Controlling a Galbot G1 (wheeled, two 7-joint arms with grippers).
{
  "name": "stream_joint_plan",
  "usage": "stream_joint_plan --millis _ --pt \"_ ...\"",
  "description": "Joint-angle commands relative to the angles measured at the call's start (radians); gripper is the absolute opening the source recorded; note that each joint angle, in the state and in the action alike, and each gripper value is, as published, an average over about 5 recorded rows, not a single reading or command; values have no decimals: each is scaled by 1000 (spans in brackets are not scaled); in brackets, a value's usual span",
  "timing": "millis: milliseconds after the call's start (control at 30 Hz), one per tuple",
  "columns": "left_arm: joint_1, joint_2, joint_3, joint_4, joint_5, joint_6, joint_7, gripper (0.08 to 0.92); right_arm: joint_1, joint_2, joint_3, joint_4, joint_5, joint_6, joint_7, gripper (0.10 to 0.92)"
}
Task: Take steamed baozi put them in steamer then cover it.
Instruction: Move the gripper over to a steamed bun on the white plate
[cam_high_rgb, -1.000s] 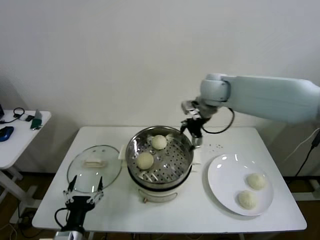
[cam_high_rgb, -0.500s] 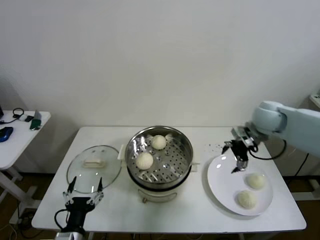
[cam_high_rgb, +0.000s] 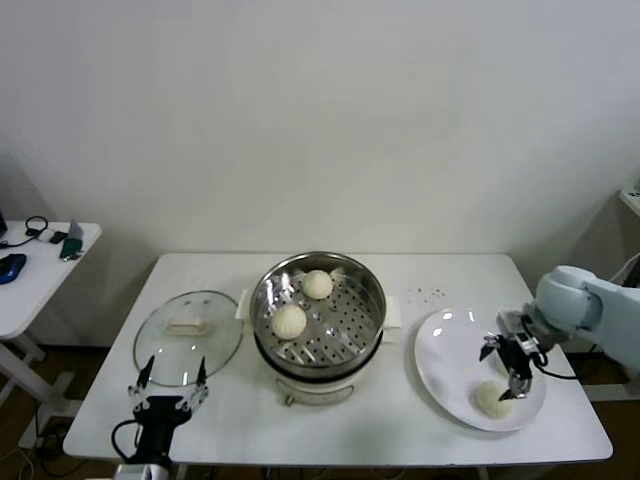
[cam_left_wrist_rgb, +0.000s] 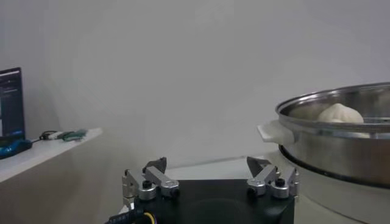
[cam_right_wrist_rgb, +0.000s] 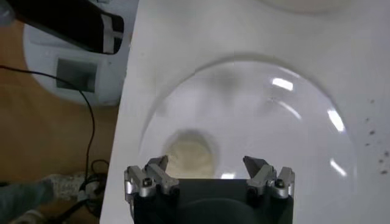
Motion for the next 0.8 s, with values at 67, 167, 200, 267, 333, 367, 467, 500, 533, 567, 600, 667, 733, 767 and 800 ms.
stream_joint_plan --millis 67,167,200,267,333,367,467,500,533,567,600,667,733,767,800 --pt "-5 -6 3 11 2 1 0 823 -169 -21 102 -48 -81 5 1 823" --pt "-7 -5 1 15 1 0 -1 823 -171 -3 102 -61 -87 5 2 823" --pt "-9 -4 1 17 0 0 -1 823 -170 3 101 -66 -88 5 3 823" --pt "-10 -4 -1 19 0 0 -1 823 -169 16 101 -76 -89 4 4 823" --pt "-11 -4 -1 22 0 0 -1 823 -168 31 101 -89 -90 4 7 823" --pt "-11 -4 -1 23 0 -1 -1 823 -168 39 101 -94 -90 4 8 823" --pt "-10 -4 -2 27 0 -3 0 823 -167 58 100 -107 -90 2 12 823" --pt "-10 -4 -3 29 0 -3 0 823 -167 63 99 -109 -90 2 12 823" --pt "-10 -4 -3 30 0 -4 0 823 -167 68 98 -111 -89 1 13 823" --pt "-10 -4 -4 30 0 -4 0 823 -167 72 97 -112 -88 1 13 823" --pt "-10 -4 -4 31 0 -4 0 823 -166 76 96 -112 -87 0 13 823" --pt "-11 -4 -4 31 -1 -3 0 823 -160 83 87 -109 -70 -5 14 823" --pt "-12 -3 -3 31 0 -3 0 823 -148 88 70 -104 -50 -11 12 823" --pt "-12 -3 -2 31 0 -2 0 823 -139 91 59 -102 -41 -13 10 823" --pt "-14 -3 -1 31 0 -1 0 823 -131 93 50 -102 -37 -14 9 823"
